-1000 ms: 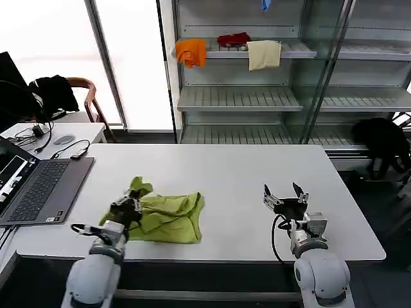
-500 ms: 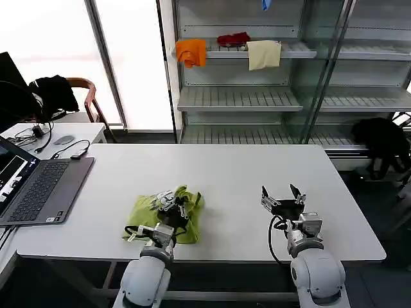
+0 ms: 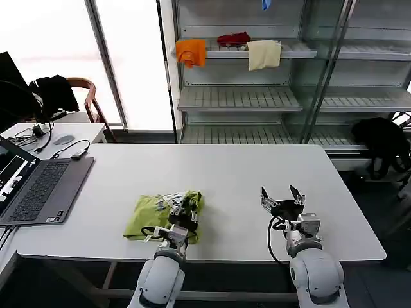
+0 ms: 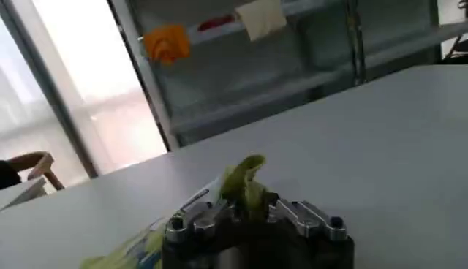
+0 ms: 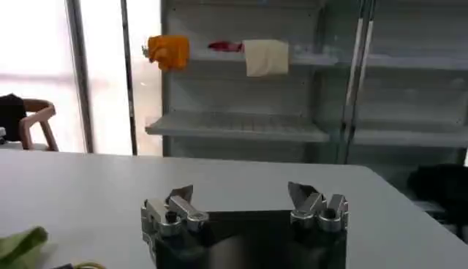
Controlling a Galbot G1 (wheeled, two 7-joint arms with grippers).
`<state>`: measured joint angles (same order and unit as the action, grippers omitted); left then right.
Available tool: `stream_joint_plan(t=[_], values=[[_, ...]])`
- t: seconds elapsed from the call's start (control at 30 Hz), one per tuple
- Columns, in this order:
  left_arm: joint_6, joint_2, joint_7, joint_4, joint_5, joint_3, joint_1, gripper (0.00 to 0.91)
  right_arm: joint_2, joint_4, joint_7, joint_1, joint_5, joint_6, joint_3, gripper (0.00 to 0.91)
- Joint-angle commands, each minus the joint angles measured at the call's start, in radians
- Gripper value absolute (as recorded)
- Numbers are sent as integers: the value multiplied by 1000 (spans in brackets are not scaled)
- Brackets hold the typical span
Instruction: Fold and organize the clothes.
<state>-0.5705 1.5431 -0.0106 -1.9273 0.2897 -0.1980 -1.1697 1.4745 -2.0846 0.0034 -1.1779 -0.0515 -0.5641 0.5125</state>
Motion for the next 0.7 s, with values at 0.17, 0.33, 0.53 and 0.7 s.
stream_joint_plan(t=[0.17,0.33,0.53,0.7], values=[[-5,17,-6,-45,2,39,-13,907,-5,-4,1,-1,1,0,-1,907],[7,-39,11,-144,-113,-45,-11,907,-9,-7,-1,-1,-1,-1,-3,907],[22,-172,48,-192,-399,-337,-16,907,-13,-2,-5,2,-3,-1,-8,907],[-7,-218,64,-128,-530,-462,-12,907,-11,4,-6,8,-2,1,-15,907]])
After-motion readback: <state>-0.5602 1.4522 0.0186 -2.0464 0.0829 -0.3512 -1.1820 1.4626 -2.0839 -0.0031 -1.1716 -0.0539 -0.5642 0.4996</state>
